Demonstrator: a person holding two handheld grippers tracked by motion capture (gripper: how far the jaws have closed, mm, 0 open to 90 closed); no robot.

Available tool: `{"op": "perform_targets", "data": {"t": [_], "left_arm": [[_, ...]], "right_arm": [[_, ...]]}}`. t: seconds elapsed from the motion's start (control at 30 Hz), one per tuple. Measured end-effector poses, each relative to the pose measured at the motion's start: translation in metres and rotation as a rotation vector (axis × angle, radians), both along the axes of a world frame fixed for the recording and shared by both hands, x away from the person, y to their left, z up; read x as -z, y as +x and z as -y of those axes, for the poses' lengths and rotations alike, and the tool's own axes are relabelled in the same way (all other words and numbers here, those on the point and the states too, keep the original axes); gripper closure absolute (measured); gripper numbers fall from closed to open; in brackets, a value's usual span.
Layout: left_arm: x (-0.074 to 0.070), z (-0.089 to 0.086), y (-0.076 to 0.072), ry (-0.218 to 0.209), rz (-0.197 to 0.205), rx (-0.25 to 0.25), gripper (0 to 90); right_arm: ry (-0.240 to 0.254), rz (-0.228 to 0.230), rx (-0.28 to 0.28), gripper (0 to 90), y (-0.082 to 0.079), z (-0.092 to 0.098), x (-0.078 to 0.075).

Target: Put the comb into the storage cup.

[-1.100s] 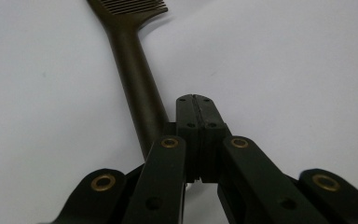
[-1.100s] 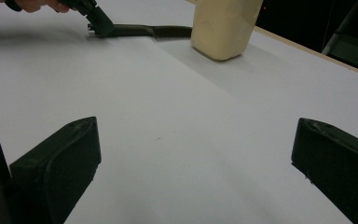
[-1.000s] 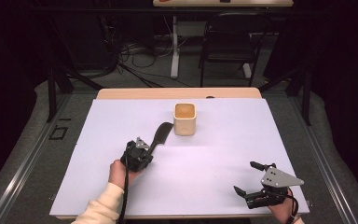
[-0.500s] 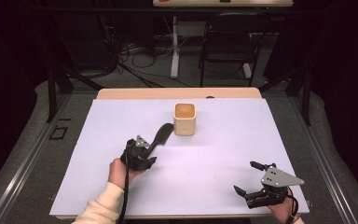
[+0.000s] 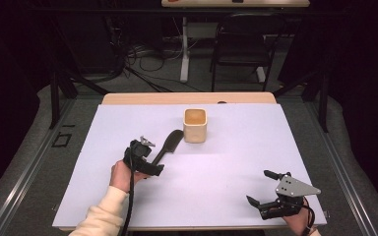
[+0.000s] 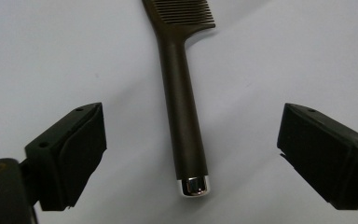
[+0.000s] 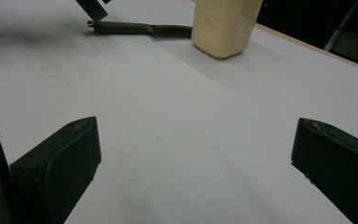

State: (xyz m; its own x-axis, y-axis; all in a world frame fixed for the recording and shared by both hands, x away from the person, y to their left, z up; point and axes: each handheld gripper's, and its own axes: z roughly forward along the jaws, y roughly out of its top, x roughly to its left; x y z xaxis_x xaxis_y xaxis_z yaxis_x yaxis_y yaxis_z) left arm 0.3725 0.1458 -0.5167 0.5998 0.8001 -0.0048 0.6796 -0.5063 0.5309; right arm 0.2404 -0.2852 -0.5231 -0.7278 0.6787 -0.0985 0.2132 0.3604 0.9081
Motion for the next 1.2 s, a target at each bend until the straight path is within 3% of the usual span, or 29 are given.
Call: {"op": "perform_targets", "data": {"t": [0.17, 0.47, 0.57, 0.87, 1.0, 1.2], "left_arm": [[0.001, 0.002, 0.009, 0.029, -0.036, -0.008, 0.5], [-0.002, 0.009, 0.026, 0.070, -0.066, -0.005, 1.3], [-0.003, 0.012, 0.030, 0.075, -0.069, 0.003, 15.6], [0.002, 0.021, 0.042, 0.093, -0.105, 0.004, 41.5], [0.002, 0.024, 0.047, 0.090, -0.120, 0.013, 49.7], [0.005, 0.030, 0.055, 0.131, -0.147, 0.012, 57.2]], "right_arm": [[0.004, -0.003, 0.000, 0.9, 0.000, 0.000, 0.000], [0.002, -0.001, -0.002, 0.9, 0.000, 0.000, 0.000], [0.003, -0.003, -0.002, 0.9, 0.000, 0.000, 0.000], [0.005, -0.013, -0.002, 1.0, 0.001, 0.000, 0.000], [0.006, -0.018, -0.001, 1.1, 0.002, 0.000, 0.001], [0.008, -0.020, -0.003, 1.1, 0.002, 0.001, 0.001]]}}
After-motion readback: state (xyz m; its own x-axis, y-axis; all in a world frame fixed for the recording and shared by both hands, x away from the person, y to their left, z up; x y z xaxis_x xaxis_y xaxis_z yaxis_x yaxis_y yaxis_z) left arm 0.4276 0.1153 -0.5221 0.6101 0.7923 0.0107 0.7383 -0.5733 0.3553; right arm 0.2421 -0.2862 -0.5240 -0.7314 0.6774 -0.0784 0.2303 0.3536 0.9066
